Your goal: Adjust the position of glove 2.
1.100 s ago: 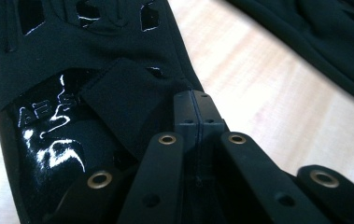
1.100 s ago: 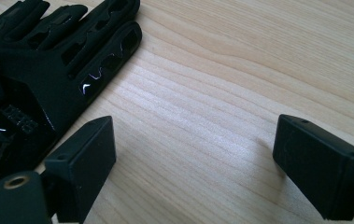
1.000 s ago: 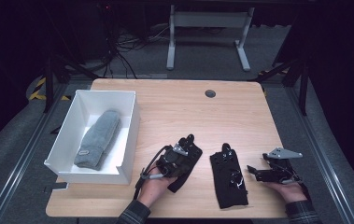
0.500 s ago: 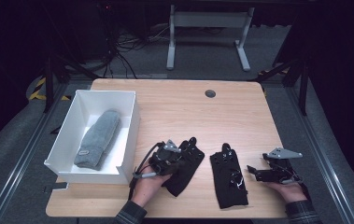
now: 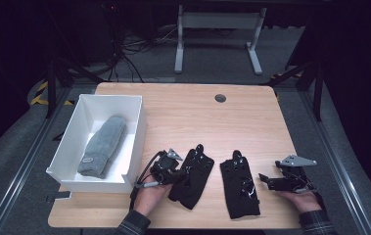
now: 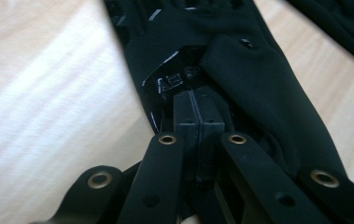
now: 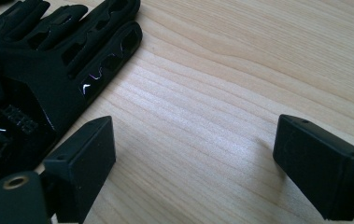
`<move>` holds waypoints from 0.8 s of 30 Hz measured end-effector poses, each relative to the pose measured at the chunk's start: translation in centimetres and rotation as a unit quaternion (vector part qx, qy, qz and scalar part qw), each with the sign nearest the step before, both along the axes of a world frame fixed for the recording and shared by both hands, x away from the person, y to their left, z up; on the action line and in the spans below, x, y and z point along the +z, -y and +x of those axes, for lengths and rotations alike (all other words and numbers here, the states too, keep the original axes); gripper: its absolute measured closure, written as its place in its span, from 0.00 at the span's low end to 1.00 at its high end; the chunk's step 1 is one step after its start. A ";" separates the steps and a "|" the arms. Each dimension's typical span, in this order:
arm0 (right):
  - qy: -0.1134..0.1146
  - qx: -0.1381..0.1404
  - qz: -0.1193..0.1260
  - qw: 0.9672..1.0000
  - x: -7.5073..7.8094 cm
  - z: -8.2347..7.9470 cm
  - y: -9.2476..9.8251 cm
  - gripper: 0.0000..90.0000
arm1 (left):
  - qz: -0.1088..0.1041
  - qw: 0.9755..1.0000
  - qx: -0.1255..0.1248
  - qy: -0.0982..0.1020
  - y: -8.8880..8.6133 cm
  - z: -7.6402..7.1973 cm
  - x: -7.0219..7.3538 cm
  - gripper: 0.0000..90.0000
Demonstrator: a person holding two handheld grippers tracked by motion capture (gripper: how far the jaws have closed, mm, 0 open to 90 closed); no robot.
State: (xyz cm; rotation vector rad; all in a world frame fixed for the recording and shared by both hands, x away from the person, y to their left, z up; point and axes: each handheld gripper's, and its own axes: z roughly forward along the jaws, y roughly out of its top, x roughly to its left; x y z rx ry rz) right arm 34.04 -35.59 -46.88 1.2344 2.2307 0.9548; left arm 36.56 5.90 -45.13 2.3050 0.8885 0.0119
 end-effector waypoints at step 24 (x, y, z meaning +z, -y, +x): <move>0.000 -0.001 0.000 1.000 0.0 0.0 0.0 0.15 | -0.022 0.999 -0.012 0.021 -0.9 -1.5 0.4 0.64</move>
